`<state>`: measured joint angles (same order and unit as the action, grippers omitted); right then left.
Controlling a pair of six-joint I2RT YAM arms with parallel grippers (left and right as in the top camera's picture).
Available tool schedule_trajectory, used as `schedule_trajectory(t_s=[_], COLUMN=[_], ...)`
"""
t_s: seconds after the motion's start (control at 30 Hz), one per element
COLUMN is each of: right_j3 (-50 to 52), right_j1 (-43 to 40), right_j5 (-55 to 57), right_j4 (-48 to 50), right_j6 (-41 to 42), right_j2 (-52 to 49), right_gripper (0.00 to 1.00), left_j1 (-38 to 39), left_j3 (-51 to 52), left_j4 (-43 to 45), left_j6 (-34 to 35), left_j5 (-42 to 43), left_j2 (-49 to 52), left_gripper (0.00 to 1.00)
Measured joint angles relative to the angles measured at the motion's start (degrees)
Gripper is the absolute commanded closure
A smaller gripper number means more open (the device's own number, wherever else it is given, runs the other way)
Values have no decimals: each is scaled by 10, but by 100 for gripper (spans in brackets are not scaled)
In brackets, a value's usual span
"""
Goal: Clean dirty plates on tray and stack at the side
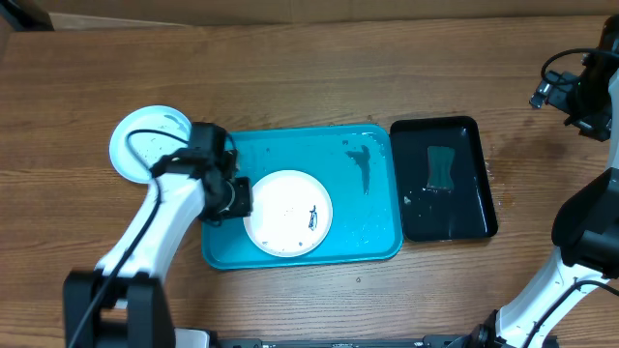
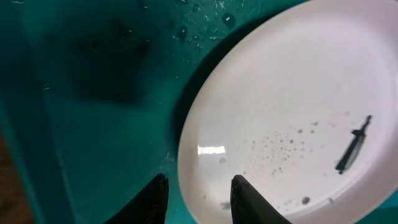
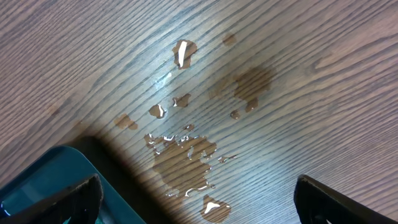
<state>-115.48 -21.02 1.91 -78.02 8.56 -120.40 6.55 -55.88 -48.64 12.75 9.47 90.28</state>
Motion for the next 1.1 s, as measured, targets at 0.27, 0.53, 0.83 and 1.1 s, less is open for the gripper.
schedule_trajectory(t_s=[0.27, 0.53, 0.83, 1.1], right_j3=[0, 0, 0, 0], right_j1=[0, 0, 0, 0], right_j5=[0, 0, 0, 0], right_j4=[0, 0, 0, 0], right_j6=[0, 0, 0, 0], right_j2=[0, 0, 0, 0], right_gripper=[0, 0, 0, 0], left_j1=[25, 25, 25, 25], left_j3=[0, 0, 0, 0], left_j4=[23, 52, 111, 143], left_j6=[-9, 24, 160, 183], left_j5=[-5, 4, 24, 30], left_j2=[80, 80, 80, 80], left_gripper=[73, 96, 92, 80])
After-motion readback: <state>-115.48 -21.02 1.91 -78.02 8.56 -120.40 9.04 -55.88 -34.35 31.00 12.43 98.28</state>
